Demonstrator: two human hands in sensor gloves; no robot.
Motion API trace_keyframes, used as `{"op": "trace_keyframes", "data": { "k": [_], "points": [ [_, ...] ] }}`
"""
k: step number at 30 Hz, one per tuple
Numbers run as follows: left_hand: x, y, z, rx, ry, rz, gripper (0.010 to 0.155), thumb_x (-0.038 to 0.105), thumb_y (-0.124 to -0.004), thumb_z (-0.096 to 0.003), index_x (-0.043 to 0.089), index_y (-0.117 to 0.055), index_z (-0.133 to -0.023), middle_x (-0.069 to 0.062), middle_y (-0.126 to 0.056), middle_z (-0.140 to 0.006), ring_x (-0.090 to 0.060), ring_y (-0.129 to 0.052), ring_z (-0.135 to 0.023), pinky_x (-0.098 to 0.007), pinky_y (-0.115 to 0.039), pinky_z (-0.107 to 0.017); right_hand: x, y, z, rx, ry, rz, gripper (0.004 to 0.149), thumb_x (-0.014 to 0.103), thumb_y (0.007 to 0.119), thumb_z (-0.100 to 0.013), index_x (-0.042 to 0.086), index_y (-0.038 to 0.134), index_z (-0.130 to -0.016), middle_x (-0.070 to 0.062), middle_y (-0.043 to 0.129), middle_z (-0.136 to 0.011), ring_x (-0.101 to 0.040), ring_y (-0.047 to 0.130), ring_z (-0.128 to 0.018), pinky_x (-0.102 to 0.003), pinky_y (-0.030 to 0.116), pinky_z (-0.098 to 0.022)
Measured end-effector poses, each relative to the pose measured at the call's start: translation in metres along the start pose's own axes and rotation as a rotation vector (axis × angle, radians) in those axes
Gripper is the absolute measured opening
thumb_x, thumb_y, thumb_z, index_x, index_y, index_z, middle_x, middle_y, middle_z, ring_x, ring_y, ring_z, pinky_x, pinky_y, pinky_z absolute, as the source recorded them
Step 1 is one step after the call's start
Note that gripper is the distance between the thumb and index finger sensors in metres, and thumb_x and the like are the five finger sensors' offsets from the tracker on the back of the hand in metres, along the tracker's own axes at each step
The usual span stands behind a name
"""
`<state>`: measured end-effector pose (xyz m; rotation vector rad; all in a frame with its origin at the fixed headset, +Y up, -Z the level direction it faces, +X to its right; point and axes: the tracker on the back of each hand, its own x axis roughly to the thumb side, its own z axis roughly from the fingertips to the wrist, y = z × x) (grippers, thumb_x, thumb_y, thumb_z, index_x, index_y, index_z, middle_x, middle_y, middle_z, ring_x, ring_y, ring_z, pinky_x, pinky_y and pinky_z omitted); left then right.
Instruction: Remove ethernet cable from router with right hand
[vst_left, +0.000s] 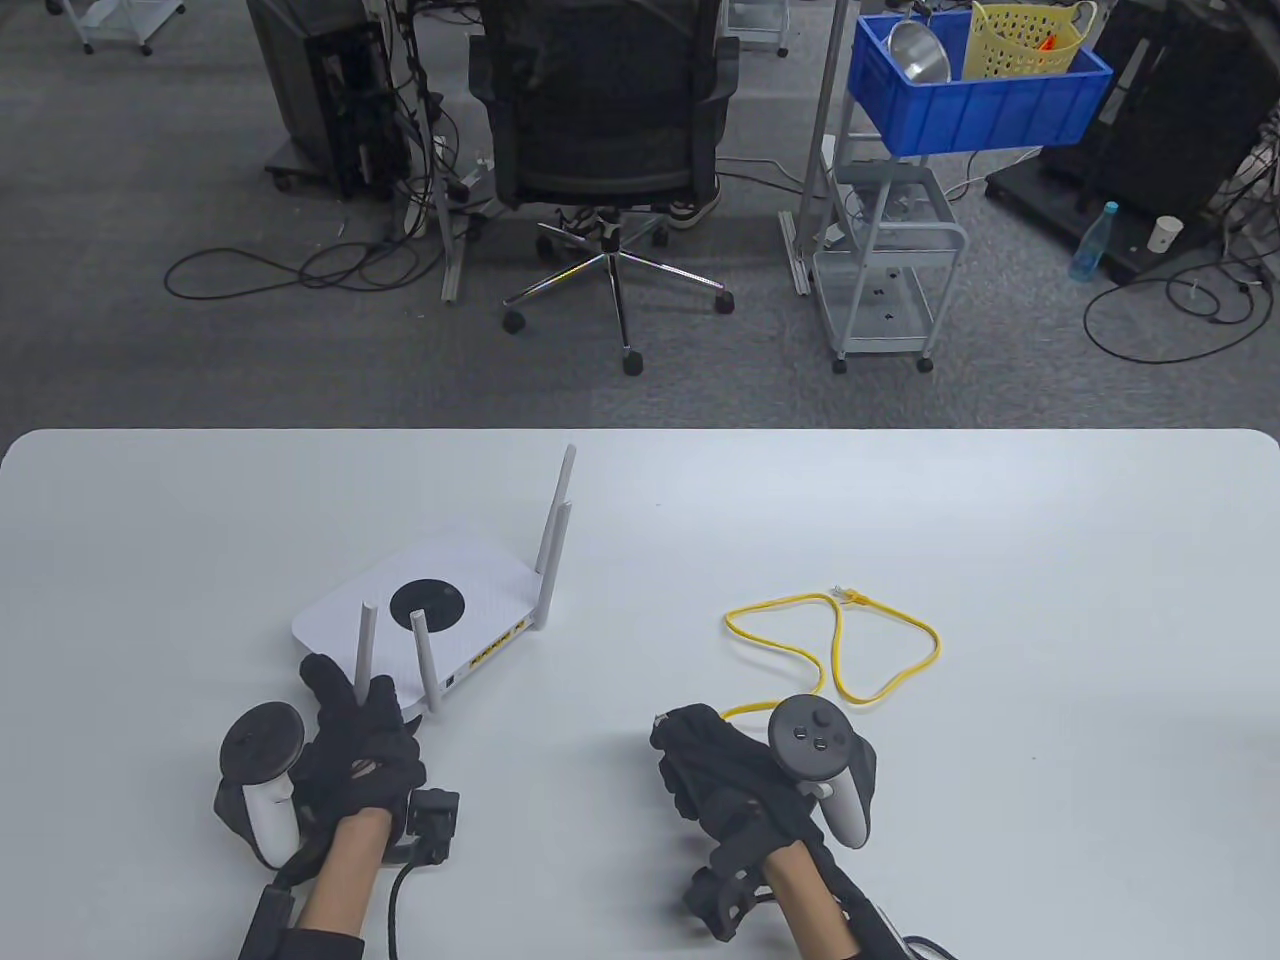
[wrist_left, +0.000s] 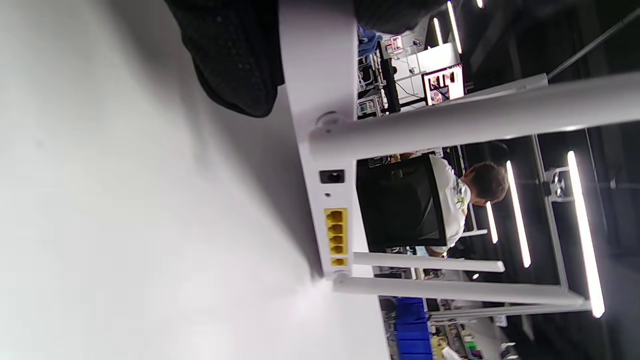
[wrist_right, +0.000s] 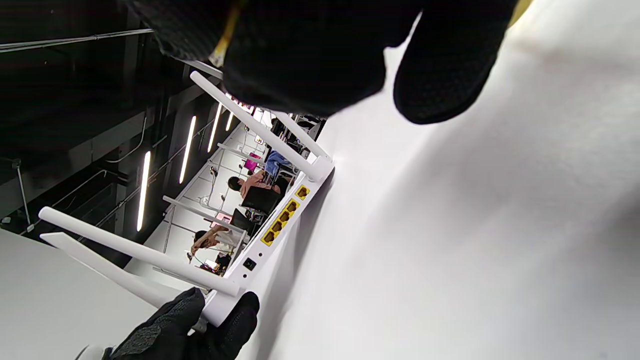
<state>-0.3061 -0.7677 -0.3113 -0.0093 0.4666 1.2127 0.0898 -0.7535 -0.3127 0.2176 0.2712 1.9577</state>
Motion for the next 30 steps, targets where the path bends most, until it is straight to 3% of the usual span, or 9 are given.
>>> {"op": "trace_keyframes", "data": {
  "k": [6, 11, 23, 30],
  "points": [
    [0.012, -0.005, 0.002, 0.057, 0.026, -0.442, 0.064, 0.043, -0.061, -0.0634, 0.024, -0.029, -0.115, -0.029, -0.022, -0.120, -0.045, -0.052, -0.111, -0.052, -0.065, -0.079, 0.001, -0.001, 0.000, -0.015, -0.012, 0.021, 0.055, 0.045, 0.063, -0.058, 0.002, 0.070, -0.093, -0.007, 0.089, -0.063, -0.008, 0.092, -0.034, -0.050, 0.080, -0.058],
    [0.015, -0.012, 0.002, 0.082, 0.051, -0.665, 0.062, 0.047, -0.062, -0.0622, 0.024, -0.039, -0.115, -0.022, -0.014, -0.122, -0.051, -0.027, -0.113, -0.061, -0.047, -0.081, 0.001, 0.000, 0.001, -0.012, -0.013, 0.042, 0.056, 0.045, 0.063, -0.058, 0.002, 0.071, -0.093, -0.007, 0.089, -0.063, -0.009, 0.092, -0.034, -0.051, 0.079, -0.058],
    [0.005, -0.025, -0.004, 0.027, 0.127, -0.825, 0.063, 0.053, -0.064, -0.0582, 0.029, -0.044, -0.113, -0.021, -0.013, -0.122, -0.054, -0.019, -0.110, -0.065, -0.039, -0.079, 0.002, 0.001, 0.000, -0.007, -0.021, 0.088, 0.055, 0.044, 0.064, -0.058, 0.002, 0.071, -0.093, -0.008, 0.090, -0.064, -0.009, 0.093, -0.035, -0.051, 0.079, -0.058],
    [0.002, -0.020, -0.007, -0.017, 0.139, -0.715, 0.063, 0.055, -0.058, -0.0573, 0.030, -0.042, -0.113, -0.021, -0.018, -0.124, -0.054, -0.019, -0.110, -0.067, -0.036, -0.078, 0.004, 0.001, 0.001, -0.016, -0.034, 0.150, 0.055, 0.044, 0.064, -0.058, 0.002, 0.071, -0.093, -0.008, 0.090, -0.065, -0.010, 0.093, -0.036, -0.051, 0.079, -0.058]
  ]
}}
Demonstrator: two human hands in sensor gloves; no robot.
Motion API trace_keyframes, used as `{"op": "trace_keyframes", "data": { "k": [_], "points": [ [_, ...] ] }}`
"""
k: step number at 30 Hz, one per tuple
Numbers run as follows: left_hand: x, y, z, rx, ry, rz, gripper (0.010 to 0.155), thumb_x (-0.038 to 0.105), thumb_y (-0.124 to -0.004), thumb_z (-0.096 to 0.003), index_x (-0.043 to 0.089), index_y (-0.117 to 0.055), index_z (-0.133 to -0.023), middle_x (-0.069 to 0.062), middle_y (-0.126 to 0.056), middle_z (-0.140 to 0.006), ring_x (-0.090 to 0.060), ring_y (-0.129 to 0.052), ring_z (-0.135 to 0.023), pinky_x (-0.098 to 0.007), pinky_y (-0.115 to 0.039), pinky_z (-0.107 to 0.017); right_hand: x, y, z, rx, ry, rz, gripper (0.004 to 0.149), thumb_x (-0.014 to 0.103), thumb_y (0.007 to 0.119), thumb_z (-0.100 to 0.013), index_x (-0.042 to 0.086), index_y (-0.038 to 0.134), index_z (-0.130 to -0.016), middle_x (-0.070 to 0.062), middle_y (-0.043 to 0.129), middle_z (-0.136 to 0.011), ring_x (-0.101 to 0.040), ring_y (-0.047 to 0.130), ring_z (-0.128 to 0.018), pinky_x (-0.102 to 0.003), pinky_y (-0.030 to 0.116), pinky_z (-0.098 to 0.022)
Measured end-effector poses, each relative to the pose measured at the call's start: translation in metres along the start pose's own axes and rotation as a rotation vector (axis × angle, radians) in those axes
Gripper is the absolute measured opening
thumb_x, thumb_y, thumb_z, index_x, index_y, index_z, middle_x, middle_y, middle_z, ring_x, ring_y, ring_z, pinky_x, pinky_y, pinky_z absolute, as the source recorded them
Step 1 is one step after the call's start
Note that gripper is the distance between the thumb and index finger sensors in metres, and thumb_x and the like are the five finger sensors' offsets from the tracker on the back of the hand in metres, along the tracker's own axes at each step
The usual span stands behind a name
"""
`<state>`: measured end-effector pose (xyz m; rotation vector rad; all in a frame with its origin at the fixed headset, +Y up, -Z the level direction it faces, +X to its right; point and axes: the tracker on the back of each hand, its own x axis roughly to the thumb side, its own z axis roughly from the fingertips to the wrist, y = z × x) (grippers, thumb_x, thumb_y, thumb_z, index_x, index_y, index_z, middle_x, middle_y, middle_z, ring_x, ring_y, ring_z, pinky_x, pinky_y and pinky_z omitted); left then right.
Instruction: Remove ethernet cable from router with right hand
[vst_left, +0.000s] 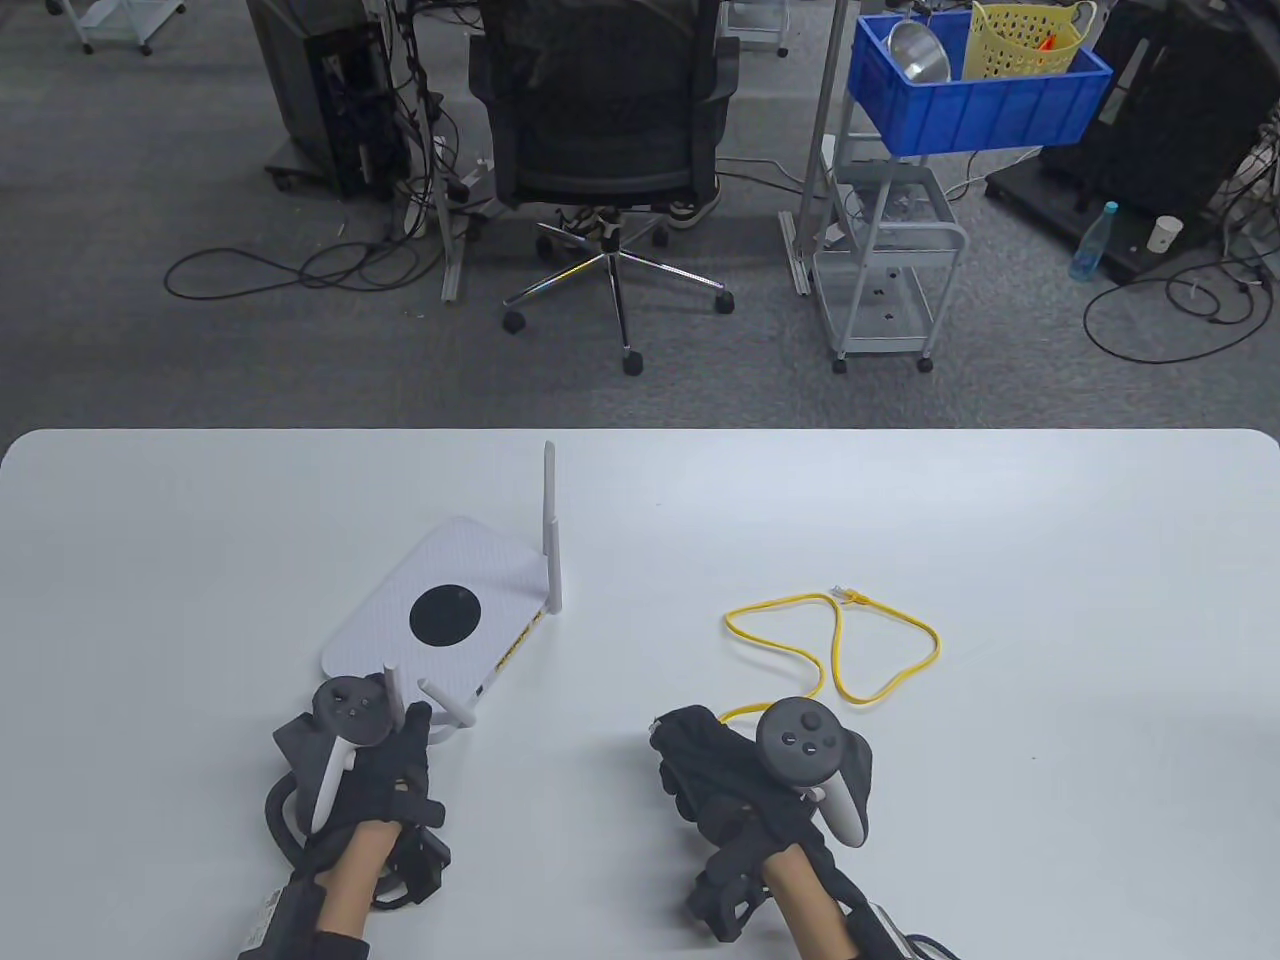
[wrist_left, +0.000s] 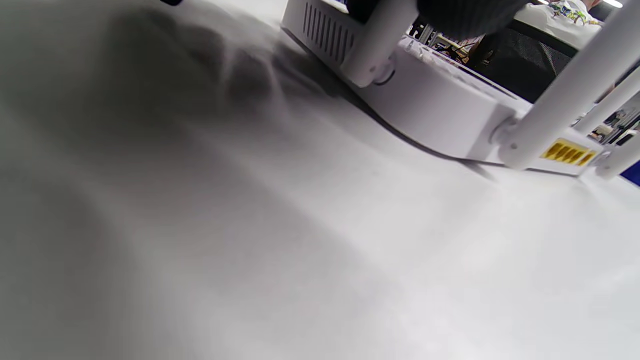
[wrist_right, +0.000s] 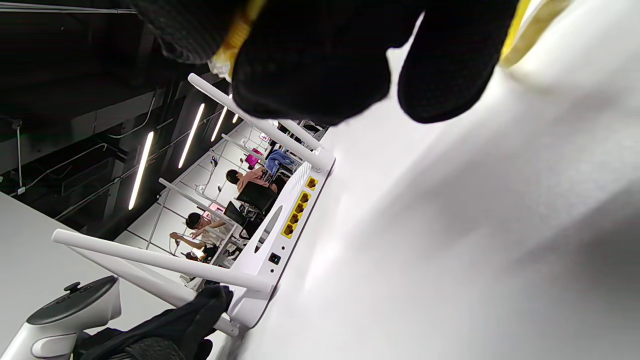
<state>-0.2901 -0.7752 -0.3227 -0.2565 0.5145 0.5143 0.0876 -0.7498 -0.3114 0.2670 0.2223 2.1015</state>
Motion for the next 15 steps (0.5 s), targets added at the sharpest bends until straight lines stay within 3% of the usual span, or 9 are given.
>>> {"op": "trace_keyframes", "data": {
  "k": [2, 7, 9, 12, 13, 15],
  "points": [
    [-0.004, 0.001, -0.002, -0.027, -0.002, 0.088, 0.063, 0.054, -0.059, -0.0569, 0.030, -0.043, -0.113, -0.021, -0.020, -0.124, -0.054, -0.017, -0.109, -0.067, -0.030, -0.077, 0.001, 0.000, 0.000, -0.001, -0.005, 0.016, 0.055, 0.044, 0.064, -0.058, 0.002, 0.071, -0.093, -0.008, 0.090, -0.065, -0.010, 0.093, -0.036, -0.052, 0.079, -0.058],
    [-0.006, 0.002, -0.002, -0.044, 0.000, 0.096, 0.063, 0.055, -0.058, -0.0564, 0.031, -0.041, -0.112, -0.022, -0.020, -0.123, -0.053, -0.015, -0.109, -0.066, -0.028, -0.076, 0.003, 0.000, 0.001, -0.007, -0.015, 0.036, 0.055, 0.043, 0.065, -0.058, 0.002, 0.070, -0.094, -0.009, 0.090, -0.066, -0.011, 0.094, -0.038, -0.052, 0.078, -0.058],
    [-0.007, 0.001, -0.003, -0.081, -0.022, 0.126, 0.068, 0.055, -0.059, -0.0556, 0.029, -0.037, -0.114, -0.026, -0.012, -0.122, -0.054, -0.009, -0.107, -0.067, -0.024, -0.076, 0.005, -0.002, 0.003, -0.022, -0.020, 0.044, 0.054, 0.041, 0.066, -0.058, 0.002, 0.069, -0.095, -0.010, 0.089, -0.069, -0.011, 0.094, -0.040, -0.052, 0.078, -0.059],
    [-0.006, 0.001, -0.001, -0.195, -0.089, -0.001, 0.091, 0.058, -0.063, -0.0535, 0.011, -0.009, -0.109, -0.031, 0.005, -0.114, -0.058, -0.001, -0.103, -0.067, -0.021, -0.076, 0.010, -0.006, 0.005, -0.044, -0.037, 0.095, 0.055, 0.036, 0.067, -0.058, 0.001, 0.062, -0.100, -0.013, 0.085, -0.077, -0.013, 0.093, -0.048, -0.053, 0.076, -0.060],
    [-0.006, 0.003, 0.002, -0.235, -0.115, -0.089, 0.093, 0.059, -0.063, -0.0533, 0.013, -0.004, -0.108, -0.030, 0.009, -0.113, -0.058, -0.001, -0.103, -0.067, -0.023, -0.076, 0.012, -0.008, 0.006, -0.054, -0.046, 0.128, 0.055, 0.033, 0.068, -0.058, 0.000, 0.059, -0.101, -0.014, 0.083, -0.080, -0.014, 0.093, -0.051, -0.054, 0.075, -0.061],
    [-0.007, 0.012, 0.010, -0.200, -0.147, -0.164, 0.093, 0.058, -0.065, -0.0526, 0.015, -0.003, -0.107, -0.028, 0.010, -0.113, -0.057, 0.001, -0.103, -0.067, -0.021, -0.077, 0.015, -0.011, 0.007, -0.082, -0.058, 0.197, 0.056, 0.029, 0.069, -0.057, 0.000, 0.055, -0.103, -0.015, 0.080, -0.084, -0.015, 0.092, -0.056, -0.056, 0.073, -0.063]
  ]
}}
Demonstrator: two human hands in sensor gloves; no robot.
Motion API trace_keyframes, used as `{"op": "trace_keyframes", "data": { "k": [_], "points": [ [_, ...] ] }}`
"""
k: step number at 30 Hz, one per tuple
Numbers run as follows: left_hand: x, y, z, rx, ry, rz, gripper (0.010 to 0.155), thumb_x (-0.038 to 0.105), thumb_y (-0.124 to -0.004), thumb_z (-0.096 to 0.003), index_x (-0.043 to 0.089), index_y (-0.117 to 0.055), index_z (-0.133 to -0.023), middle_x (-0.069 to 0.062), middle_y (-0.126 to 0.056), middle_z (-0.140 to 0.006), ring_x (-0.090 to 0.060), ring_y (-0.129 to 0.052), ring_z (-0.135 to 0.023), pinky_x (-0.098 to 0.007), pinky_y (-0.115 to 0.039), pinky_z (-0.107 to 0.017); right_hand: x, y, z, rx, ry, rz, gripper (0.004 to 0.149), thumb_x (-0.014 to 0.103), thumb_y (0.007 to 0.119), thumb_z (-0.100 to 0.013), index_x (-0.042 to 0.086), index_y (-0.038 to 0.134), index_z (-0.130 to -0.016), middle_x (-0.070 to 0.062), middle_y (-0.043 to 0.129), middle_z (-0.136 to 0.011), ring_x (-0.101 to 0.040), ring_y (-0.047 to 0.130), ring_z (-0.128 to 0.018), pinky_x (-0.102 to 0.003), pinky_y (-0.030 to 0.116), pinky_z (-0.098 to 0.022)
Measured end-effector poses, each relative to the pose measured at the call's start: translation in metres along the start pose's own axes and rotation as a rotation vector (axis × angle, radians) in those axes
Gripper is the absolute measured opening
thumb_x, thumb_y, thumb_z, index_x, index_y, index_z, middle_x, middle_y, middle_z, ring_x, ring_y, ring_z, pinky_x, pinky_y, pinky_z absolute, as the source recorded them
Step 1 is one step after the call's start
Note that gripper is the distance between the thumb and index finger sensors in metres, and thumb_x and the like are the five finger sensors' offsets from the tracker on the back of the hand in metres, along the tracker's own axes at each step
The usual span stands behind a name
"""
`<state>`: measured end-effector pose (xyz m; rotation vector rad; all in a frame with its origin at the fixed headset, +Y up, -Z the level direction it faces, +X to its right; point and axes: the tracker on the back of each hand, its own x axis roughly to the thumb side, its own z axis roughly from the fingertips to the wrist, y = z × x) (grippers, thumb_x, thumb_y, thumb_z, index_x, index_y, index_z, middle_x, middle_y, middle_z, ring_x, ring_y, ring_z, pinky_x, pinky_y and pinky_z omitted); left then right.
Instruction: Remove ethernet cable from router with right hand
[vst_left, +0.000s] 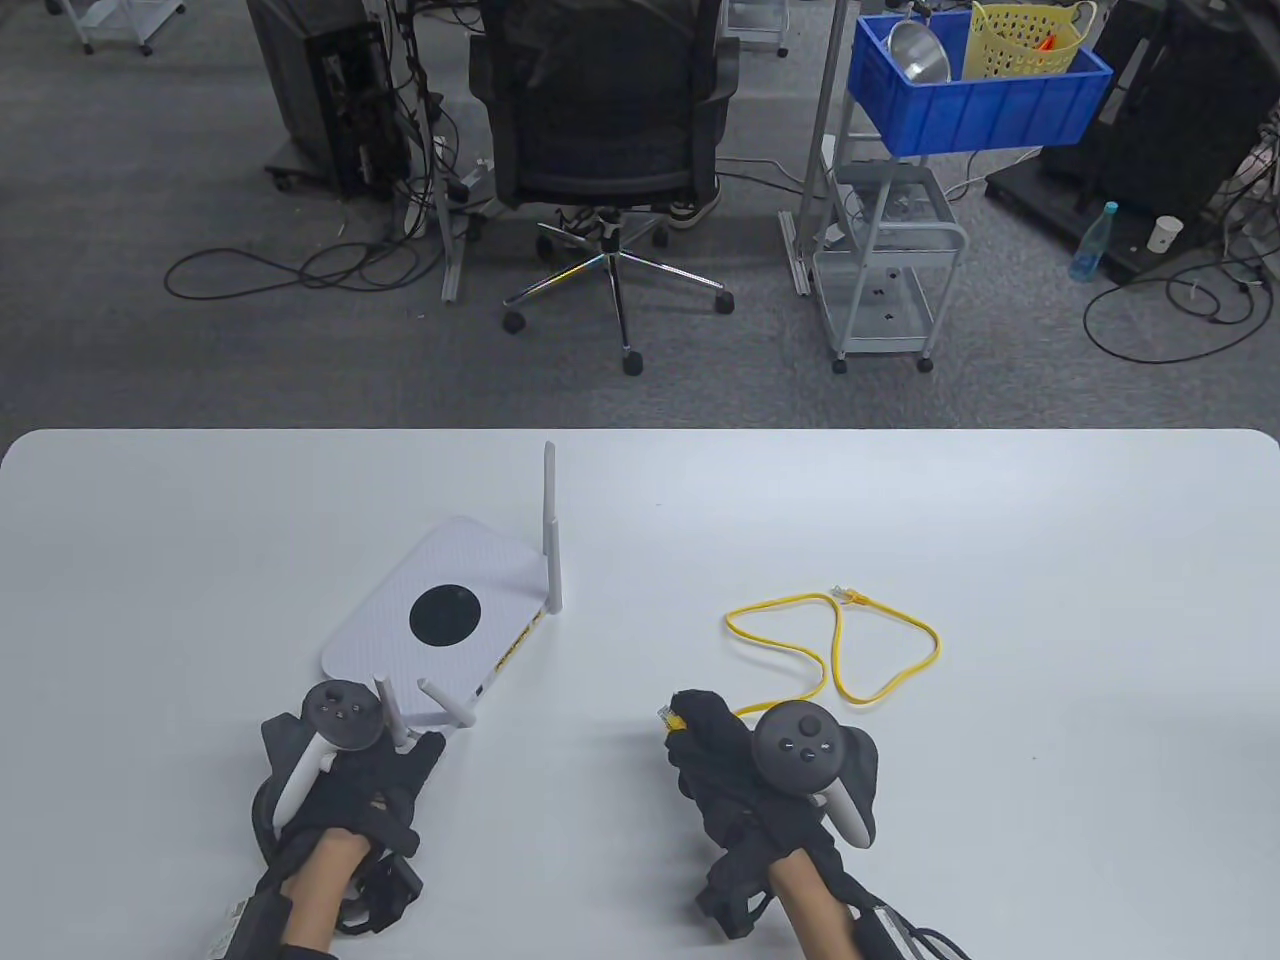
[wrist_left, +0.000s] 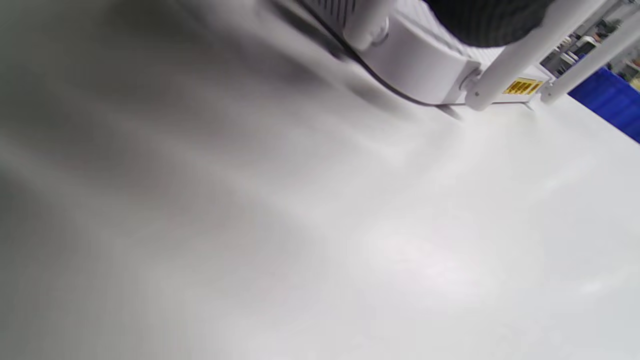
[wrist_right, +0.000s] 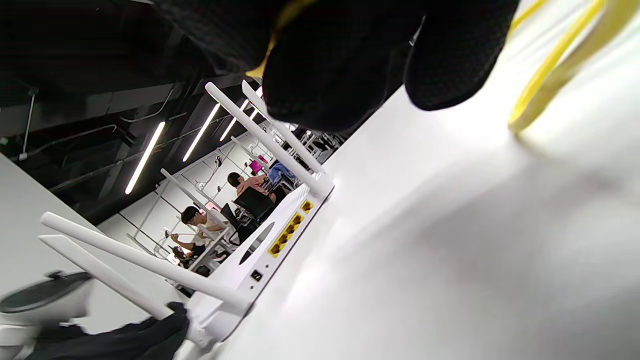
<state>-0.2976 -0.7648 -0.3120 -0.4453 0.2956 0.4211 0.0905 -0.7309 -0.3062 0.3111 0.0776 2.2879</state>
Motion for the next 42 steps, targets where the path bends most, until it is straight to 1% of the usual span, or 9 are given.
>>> {"op": "trace_keyframes", "data": {
  "k": [3, 7, 9, 11, 14, 17, 22, 32, 42],
  "points": [
    [-0.001, 0.013, 0.016, 0.078, -0.052, -0.043, 0.091, 0.058, -0.065, -0.0520, 0.019, -0.005, -0.108, -0.022, 0.011, -0.116, -0.052, 0.006, -0.106, -0.067, -0.014, -0.078, 0.004, -0.004, 0.003, -0.088, -0.031, 0.162, 0.055, 0.027, 0.070, -0.056, 0.002, 0.058, -0.103, -0.016, 0.080, -0.085, -0.017, 0.092, -0.058, -0.058, 0.071, -0.063],
    [-0.002, 0.029, 0.041, 0.200, -0.111, -0.122, 0.088, 0.059, -0.065, -0.0508, 0.024, -0.009, -0.110, -0.016, 0.009, -0.119, -0.046, 0.008, -0.108, -0.067, -0.006, -0.077, 0.010, -0.003, 0.006, -0.202, -0.091, 0.603, 0.052, 0.029, 0.071, -0.055, 0.009, 0.063, -0.102, -0.017, 0.076, -0.091, -0.021, 0.090, -0.067, -0.068, 0.062, -0.066],
    [-0.003, 0.030, 0.049, 0.241, -0.155, -0.103, 0.088, 0.060, -0.064, -0.0502, 0.025, -0.011, -0.111, -0.015, 0.008, -0.120, -0.044, 0.009, -0.109, -0.067, -0.004, -0.076, 0.008, 0.002, 0.005, -0.196, -0.092, 0.769, 0.052, 0.031, 0.072, -0.054, 0.011, 0.064, -0.102, -0.018, 0.072, -0.096, -0.025, 0.086, -0.074, -0.072, 0.057, -0.066],
    [-0.002, 0.028, 0.053, 0.246, -0.189, -0.100, 0.089, 0.062, -0.064, -0.0496, 0.025, -0.011, -0.111, -0.016, 0.007, -0.120, -0.045, 0.008, -0.109, -0.068, -0.004, -0.075, 0.002, 0.006, 0.002, -0.173, -0.073, 0.837, 0.051, 0.032, 0.073, -0.054, 0.013, 0.066, -0.101, -0.018, 0.069, -0.098, -0.032, 0.080, -0.081, -0.074, 0.050, -0.067],
    [0.003, 0.025, 0.057, 0.269, -0.213, -0.155, 0.090, 0.063, -0.064, -0.0488, 0.023, -0.013, -0.111, -0.018, 0.003, -0.120, -0.047, 0.005, -0.108, -0.070, -0.007, -0.074, -0.005, 0.010, -0.002, -0.144, -0.034, 0.862, 0.051, 0.033, 0.075, -0.053, 0.014, 0.068, -0.099, -0.019, 0.069, -0.098, -0.037, 0.075, -0.085, -0.076, 0.046, -0.066],
    [0.007, 0.023, 0.061, 0.286, -0.228, -0.189, 0.091, 0.064, -0.063, -0.0482, 0.022, -0.013, -0.111, -0.019, 0.002, -0.121, -0.048, 0.003, -0.108, -0.070, -0.008, -0.073, -0.010, 0.013, -0.006, -0.098, -0.011, 0.888, 0.050, 0.033, 0.076, -0.052, 0.016, 0.070, -0.098, -0.014, 0.074, -0.093, -0.034, 0.079, -0.082, -0.075, 0.048, -0.066],
    [0.007, 0.017, 0.057, 0.257, -0.221, -0.204, 0.091, 0.064, -0.063, -0.0479, 0.021, -0.014, -0.111, -0.020, 0.000, -0.120, -0.050, 0.000, -0.108, -0.071, -0.010, -0.073, -0.012, 0.025, -0.010, -0.011, 0.013, 0.936, 0.050, 0.034, 0.079, -0.051, 0.015, 0.074, -0.096, -0.010, 0.082, -0.086, -0.029, 0.086, -0.076, -0.072, 0.054, -0.067],
    [0.006, 0.016, 0.054, 0.244, -0.215, -0.195, 0.091, 0.064, -0.063, -0.0477, 0.020, -0.015, -0.111, -0.022, -0.001, -0.120, -0.051, -0.002, -0.107, -0.071, -0.012, -0.072, -0.015, 0.036, -0.013, 0.067, 0.037, 0.980, 0.051, 0.036, 0.081, -0.050, 0.013, 0.076, -0.095, -0.008, 0.087, -0.082, -0.026, 0.090, -0.071, -0.070, 0.058, -0.067],
    [0.007, 0.015, 0.054, 0.236, -0.211, -0.199, 0.091, 0.064, -0.063, -0.0477, 0.019, -0.016, -0.111, -0.023, -0.002, -0.119, -0.052, -0.003, -0.107, -0.072, -0.012, -0.071, -0.013, 0.036, -0.013, 0.106, 0.059, 0.991, 0.050, 0.036, 0.082, -0.050, 0.014, 0.076, -0.094, -0.007, 0.087, -0.082, -0.026, 0.090, -0.072, -0.070, 0.057, -0.068]
  ]
}}
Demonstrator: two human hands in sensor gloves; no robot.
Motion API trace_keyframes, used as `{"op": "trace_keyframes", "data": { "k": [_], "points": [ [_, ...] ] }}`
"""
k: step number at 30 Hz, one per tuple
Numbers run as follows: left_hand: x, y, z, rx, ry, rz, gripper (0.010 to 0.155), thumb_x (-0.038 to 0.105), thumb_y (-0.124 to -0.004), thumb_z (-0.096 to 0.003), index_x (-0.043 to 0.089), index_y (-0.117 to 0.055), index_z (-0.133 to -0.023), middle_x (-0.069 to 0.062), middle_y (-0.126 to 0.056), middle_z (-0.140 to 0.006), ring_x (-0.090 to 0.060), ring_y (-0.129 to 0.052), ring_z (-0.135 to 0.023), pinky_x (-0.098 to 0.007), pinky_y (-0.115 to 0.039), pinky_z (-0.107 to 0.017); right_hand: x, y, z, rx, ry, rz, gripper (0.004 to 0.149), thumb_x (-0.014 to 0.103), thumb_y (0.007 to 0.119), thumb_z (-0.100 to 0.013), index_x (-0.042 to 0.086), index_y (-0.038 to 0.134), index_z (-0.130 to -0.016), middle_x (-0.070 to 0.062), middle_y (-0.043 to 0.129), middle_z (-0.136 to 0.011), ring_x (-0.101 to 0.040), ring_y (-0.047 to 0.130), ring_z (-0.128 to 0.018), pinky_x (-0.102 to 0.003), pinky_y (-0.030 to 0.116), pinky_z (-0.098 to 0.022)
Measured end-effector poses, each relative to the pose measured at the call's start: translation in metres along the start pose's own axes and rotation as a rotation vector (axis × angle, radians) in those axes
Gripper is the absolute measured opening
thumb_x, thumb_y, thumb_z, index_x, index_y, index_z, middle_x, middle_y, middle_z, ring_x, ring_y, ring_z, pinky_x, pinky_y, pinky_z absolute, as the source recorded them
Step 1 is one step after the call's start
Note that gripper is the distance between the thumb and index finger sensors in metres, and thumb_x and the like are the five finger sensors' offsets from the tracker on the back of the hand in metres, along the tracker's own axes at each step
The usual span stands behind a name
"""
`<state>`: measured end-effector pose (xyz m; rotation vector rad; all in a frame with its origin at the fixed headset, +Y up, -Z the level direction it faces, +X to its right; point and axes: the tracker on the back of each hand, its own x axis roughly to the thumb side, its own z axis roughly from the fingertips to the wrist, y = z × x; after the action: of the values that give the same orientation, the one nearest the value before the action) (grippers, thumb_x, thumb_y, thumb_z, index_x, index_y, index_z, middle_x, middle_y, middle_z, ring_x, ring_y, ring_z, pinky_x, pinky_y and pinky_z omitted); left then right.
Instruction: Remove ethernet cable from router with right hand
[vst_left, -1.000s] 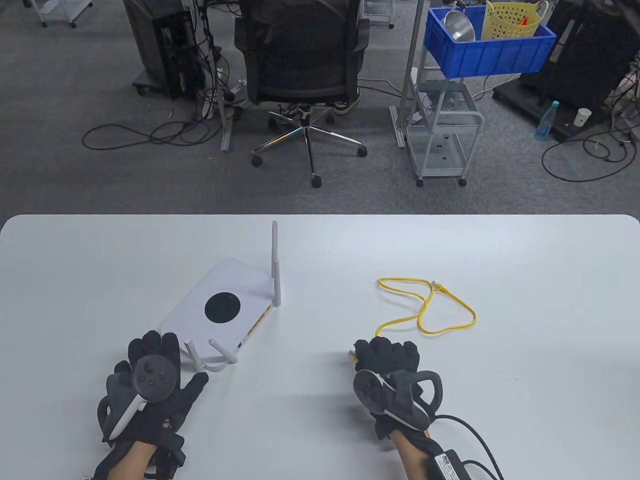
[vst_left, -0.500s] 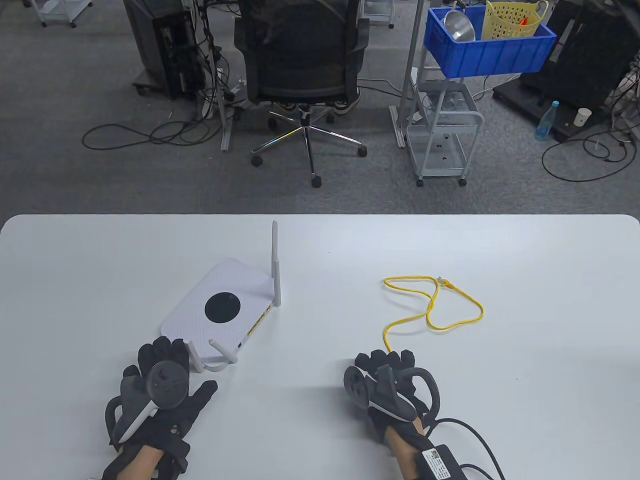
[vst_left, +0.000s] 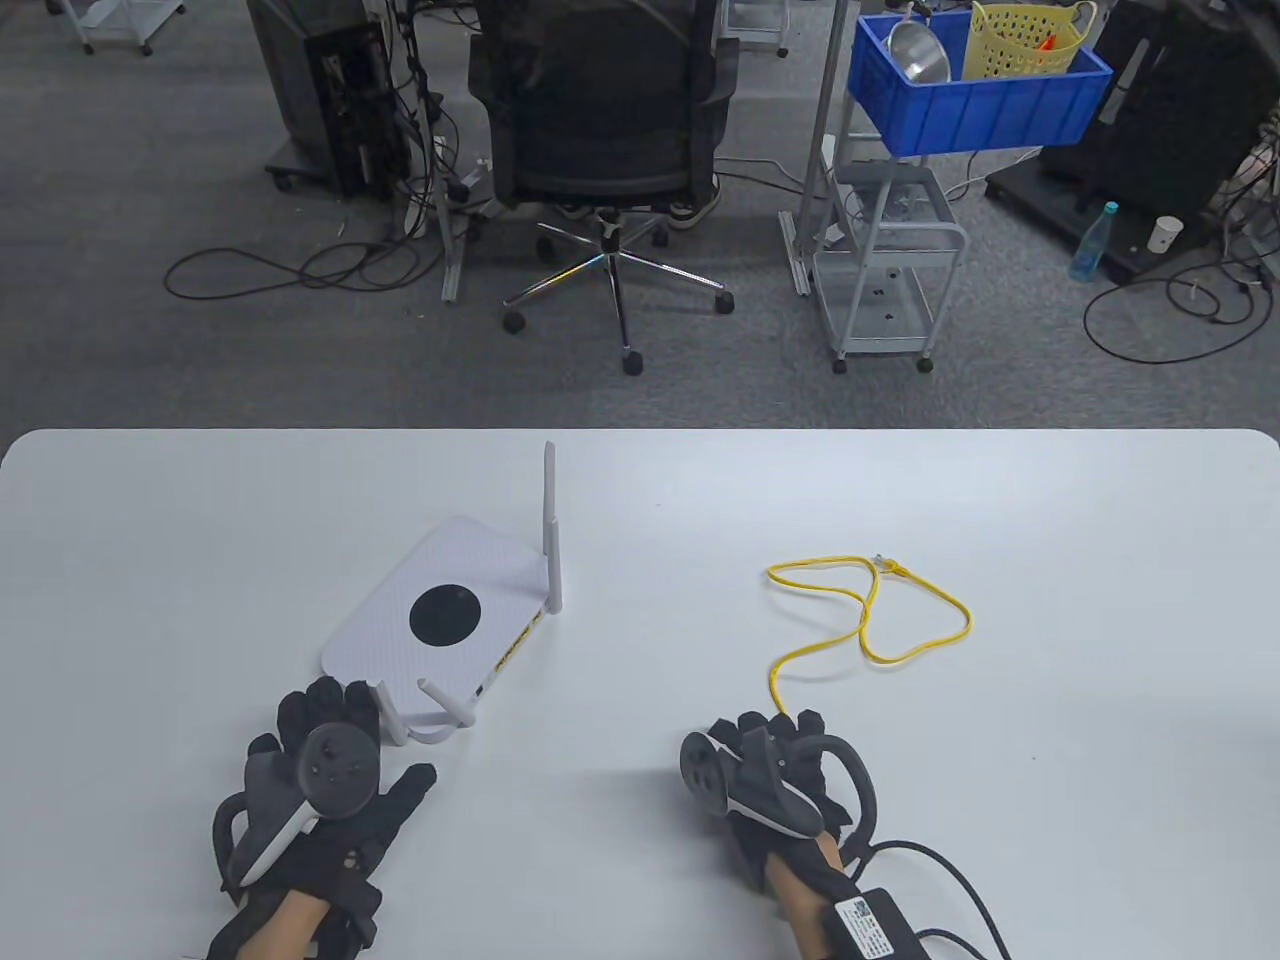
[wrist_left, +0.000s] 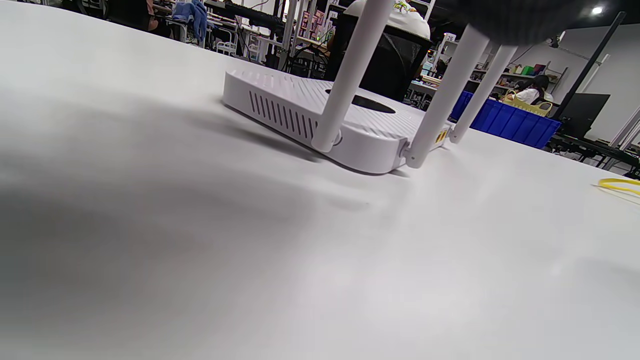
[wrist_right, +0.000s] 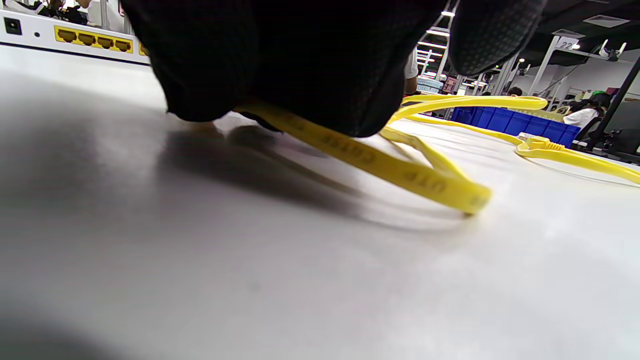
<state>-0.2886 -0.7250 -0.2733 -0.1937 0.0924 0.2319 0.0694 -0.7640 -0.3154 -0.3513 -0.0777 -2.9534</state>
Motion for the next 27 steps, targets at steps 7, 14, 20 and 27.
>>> {"op": "trace_keyframes", "data": {
  "k": [7, 14, 20, 27],
  "points": [
    [0.000, -0.001, 0.000, -0.008, 0.005, 0.003, 0.091, 0.064, -0.063, -0.0476, 0.018, -0.016, -0.111, -0.024, -0.003, -0.119, -0.052, -0.003, -0.107, -0.072, -0.012, -0.071, -0.006, -0.006, 0.002, 0.020, 0.017, -0.056, 0.060, 0.043, 0.075, -0.053, 0.010, 0.067, -0.102, -0.014, 0.079, -0.094, -0.033, 0.084, -0.083, -0.072, 0.053, -0.069],
    [0.000, -0.001, 0.000, -0.007, 0.008, -0.003, 0.091, 0.063, -0.064, -0.0475, 0.019, -0.017, -0.111, -0.023, -0.003, -0.120, -0.051, -0.003, -0.107, -0.072, -0.011, -0.071, -0.016, -0.023, 0.011, -0.055, 0.011, -0.139, 0.080, 0.055, 0.064, -0.053, 0.008, 0.045, -0.115, -0.032, 0.047, -0.116, -0.055, 0.055, -0.103, -0.077, 0.038, -0.069],
    [-0.001, -0.001, 0.000, -0.007, 0.006, -0.004, 0.091, 0.064, -0.063, -0.0471, 0.020, -0.017, -0.112, -0.020, -0.002, -0.120, -0.049, 0.000, -0.107, -0.071, -0.009, -0.070, -0.012, -0.029, 0.016, -0.047, -0.021, -0.166, 0.091, 0.065, 0.051, -0.047, 0.017, 0.021, -0.118, -0.038, 0.014, -0.117, -0.064, 0.017, -0.102, -0.078, 0.019, -0.067],
    [-0.001, -0.002, -0.001, -0.008, 0.010, -0.005, 0.091, 0.064, -0.063, -0.0468, 0.020, -0.017, -0.112, -0.020, -0.002, -0.120, -0.049, 0.001, -0.106, -0.071, -0.008, -0.069, -0.009, -0.030, 0.017, -0.006, -0.048, -0.197, 0.100, 0.071, 0.039, -0.035, 0.020, 0.005, -0.114, -0.039, -0.006, -0.108, -0.063, 0.000, -0.094, -0.077, 0.010, -0.064]
  ]
}}
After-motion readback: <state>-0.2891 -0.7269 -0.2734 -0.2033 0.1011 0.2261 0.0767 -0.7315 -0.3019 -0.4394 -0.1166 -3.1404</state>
